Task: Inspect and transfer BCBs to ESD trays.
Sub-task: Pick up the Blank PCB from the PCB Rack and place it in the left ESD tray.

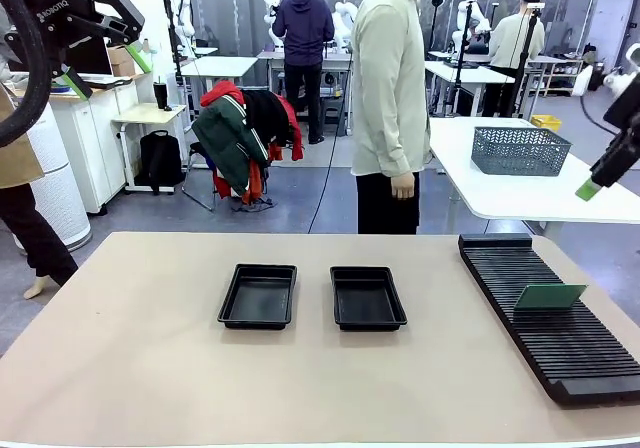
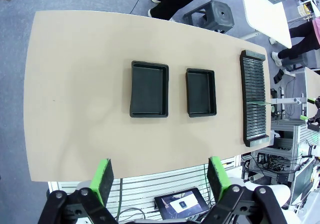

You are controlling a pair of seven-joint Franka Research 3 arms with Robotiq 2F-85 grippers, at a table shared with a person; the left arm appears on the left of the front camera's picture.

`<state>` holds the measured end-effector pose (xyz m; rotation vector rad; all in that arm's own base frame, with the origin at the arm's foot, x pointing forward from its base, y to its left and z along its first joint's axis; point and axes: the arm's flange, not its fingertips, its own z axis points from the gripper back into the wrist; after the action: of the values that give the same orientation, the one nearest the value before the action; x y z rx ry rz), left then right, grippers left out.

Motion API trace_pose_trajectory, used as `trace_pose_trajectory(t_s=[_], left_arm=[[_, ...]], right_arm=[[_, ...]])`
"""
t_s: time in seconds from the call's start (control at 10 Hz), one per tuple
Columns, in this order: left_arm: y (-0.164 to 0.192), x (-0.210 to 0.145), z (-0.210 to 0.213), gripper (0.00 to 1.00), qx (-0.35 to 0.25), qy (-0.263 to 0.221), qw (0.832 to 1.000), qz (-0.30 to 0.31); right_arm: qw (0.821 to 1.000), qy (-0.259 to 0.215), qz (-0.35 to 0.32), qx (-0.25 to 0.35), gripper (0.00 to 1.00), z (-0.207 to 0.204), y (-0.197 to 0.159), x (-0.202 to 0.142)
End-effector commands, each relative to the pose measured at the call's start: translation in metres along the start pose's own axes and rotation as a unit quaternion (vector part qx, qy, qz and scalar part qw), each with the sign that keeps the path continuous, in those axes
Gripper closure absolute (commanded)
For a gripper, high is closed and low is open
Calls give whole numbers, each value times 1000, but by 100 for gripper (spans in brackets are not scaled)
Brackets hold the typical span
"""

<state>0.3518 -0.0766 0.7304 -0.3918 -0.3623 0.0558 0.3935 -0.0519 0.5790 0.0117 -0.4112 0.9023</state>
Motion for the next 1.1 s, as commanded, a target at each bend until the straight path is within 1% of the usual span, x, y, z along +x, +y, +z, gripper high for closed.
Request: trace_pose_trajectory(t_s=[0.0, 0.1, 0.2, 0.3, 0.6, 0.9, 1.0], left_arm=[[0, 0, 0, 0, -2, 0, 1000, 1], [0, 0, 0, 0, -2, 0, 1000, 1], [0, 0, 0, 0, -2, 0, 1000, 1], [0, 0, 0, 0, -2, 0, 1000, 1], [0, 0, 0, 0, -2, 0, 1000, 1], [0, 0, 0, 0, -2, 0, 1000, 1], [0, 0, 0, 0, -2, 0, 1000, 1]], right_arm=[[997, -1, 74, -26, 0, -24, -3, -8], [993, 10, 117, -27, 0, -39, -5, -10], [989, 13, 146, -18, 0, -51, -8, -12], [985, 27, 172, -17, 0, -62, -11, -13], [961, 48, 269, -31, 0, -97, -12, -17], [958, 81, 276, -10, 0, -125, -17, -19], [953, 96, 287, -9, 0, -135, -18, -21]])
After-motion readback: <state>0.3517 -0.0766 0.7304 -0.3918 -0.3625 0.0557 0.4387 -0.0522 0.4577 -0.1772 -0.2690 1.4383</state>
